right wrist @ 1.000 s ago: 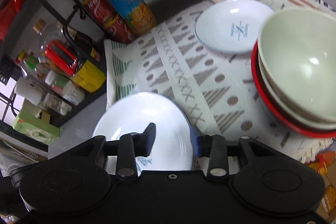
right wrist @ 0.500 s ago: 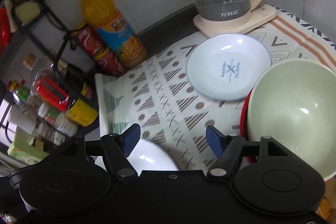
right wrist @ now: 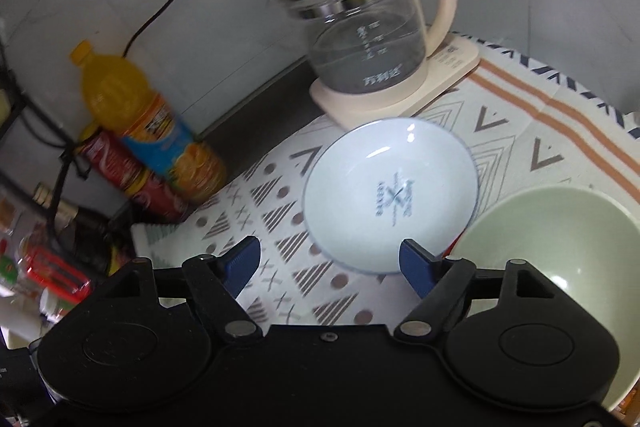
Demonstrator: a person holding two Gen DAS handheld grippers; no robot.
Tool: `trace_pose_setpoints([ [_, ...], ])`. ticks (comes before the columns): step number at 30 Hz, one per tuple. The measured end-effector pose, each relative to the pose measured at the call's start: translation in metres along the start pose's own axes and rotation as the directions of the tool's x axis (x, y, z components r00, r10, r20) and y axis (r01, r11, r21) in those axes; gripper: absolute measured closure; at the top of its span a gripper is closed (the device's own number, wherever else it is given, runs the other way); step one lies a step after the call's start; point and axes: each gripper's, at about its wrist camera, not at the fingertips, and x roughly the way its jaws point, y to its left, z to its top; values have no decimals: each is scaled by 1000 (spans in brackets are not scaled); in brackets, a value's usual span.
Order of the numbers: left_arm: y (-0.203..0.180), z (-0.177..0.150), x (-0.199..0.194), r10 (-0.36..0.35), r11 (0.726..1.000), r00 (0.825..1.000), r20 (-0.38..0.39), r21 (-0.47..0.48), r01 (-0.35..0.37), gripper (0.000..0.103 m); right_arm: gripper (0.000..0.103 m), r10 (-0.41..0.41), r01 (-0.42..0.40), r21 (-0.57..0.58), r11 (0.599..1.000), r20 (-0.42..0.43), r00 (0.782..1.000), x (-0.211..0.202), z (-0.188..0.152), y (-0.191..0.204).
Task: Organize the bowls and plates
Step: 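Move both grippers to the white 'BAKERY' plate and grasp its rim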
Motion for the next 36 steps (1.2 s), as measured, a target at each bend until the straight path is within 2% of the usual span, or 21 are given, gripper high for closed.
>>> trace_pose_setpoints([
  [4, -8, 12, 9, -26, 999, 1000, -16, 24, 27, 27, 27, -32, 32, 42, 999, -1, 999, 4, 9, -7],
  [9, -16, 21, 20, -50, 999, 998, -34, 11, 50, 27, 27, -67, 67, 56, 996, -13, 998, 10, 20, -15],
  [14, -34, 25, 34, -56, 998, 997, -52, 37, 58, 27, 27, -89, 91, 79, 993, -27, 996, 14, 35, -27],
  [19, -49, 25, 45, -79, 997, 995, -58, 16, 80, 27, 28, -104, 108, 82, 991, -48, 993, 21, 51, -45],
  [24, -62, 30, 60, -84, 996, 993, -85, -35, 81, 30, 42, -94, 104, 95, 990, -108, 990, 39, 65, -65],
  [26, -67, 30, 68, -86, 995, 992, -93, -58, 81, 31, 43, -88, 101, 87, 991, -138, 987, 48, 71, -72],
  [31, -74, 26, 90, -86, 990, 988, -131, -125, 70, 39, 52, -78, 97, 78, 992, -219, 973, 70, 86, -90],
  [33, -75, 23, 98, -81, 987, 985, -149, -149, 59, 46, 56, -70, 87, 61, 994, -248, 966, 79, 89, -96],
  [36, -76, 20, 107, -83, 983, 983, -162, -177, 54, 57, 56, -69, 85, 42, 996, -291, 954, 92, 89, -104],
])
